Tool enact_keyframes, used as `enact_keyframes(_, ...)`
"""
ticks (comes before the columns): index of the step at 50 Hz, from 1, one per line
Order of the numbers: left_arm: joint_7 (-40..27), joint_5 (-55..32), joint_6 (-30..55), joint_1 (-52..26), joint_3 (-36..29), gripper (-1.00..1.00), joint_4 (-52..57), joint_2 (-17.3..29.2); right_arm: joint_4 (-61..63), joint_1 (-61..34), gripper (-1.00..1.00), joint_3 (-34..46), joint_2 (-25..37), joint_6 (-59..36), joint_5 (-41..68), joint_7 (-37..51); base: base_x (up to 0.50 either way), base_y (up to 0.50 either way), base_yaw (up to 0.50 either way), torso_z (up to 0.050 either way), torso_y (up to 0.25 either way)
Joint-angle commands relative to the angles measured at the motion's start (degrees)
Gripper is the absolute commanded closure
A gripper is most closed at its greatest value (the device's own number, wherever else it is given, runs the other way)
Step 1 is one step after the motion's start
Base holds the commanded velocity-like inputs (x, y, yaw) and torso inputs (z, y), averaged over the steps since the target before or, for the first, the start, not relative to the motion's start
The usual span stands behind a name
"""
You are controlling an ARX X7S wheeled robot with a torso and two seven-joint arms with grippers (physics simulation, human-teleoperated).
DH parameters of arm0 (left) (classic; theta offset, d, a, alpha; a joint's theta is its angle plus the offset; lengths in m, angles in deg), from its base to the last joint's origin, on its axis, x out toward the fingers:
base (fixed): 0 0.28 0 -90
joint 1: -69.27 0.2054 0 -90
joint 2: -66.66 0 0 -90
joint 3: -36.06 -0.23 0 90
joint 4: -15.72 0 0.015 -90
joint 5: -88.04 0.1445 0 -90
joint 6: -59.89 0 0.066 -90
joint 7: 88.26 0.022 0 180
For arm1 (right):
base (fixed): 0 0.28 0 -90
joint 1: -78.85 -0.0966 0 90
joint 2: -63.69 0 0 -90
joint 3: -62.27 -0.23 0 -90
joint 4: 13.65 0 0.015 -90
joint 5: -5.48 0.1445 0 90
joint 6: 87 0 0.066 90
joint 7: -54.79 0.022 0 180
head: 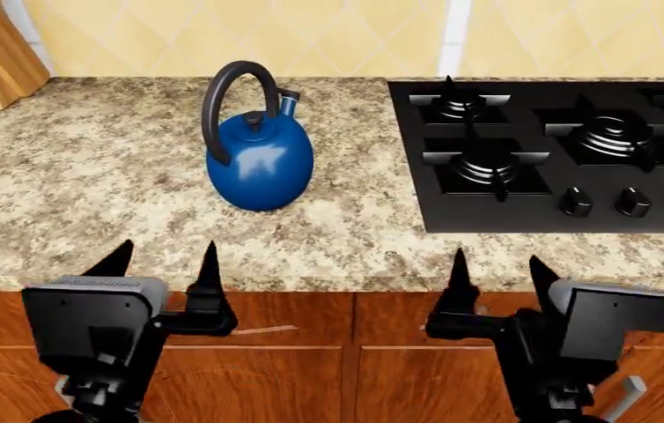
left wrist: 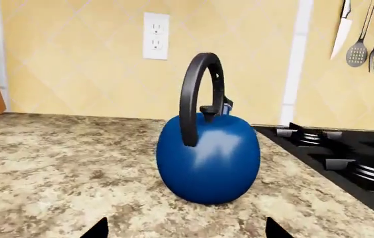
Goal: Pick the kettle from the counter and place it on a stove burner. Then turn the burner on.
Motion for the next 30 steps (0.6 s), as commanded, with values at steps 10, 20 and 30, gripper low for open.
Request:
enact_keyframes(10, -16.2, -43.2, 36.7, -32.0, 8.8, -1.00, 13.9, 17.6, 15.2, -29.9, -1.00, -17.0, 15.2, -37.5, 51.0, 28.8, 0.00, 0.00, 0.00, 0.000, 0.000)
enact_keyframes(20, -16.4, -41.7, 35.6, -30.7, 9.2, -1.00, 13.5, 17.4, 15.2, -29.6, -1.00, -15.9, 15.0, -37.1, 49.3, 28.2, 0.02, 0.00, 0.00, 0.000, 0.000)
enact_keyframes(30, -15.8, -40.1, 35.0, -30.2, 8.2, -1.00, 12.5, 16.8, 15.0, -30.6, -1.00, -14.5, 15.6, -37.4, 49.6, 29.0, 0.10, 0.00, 0.00, 0.000, 0.000)
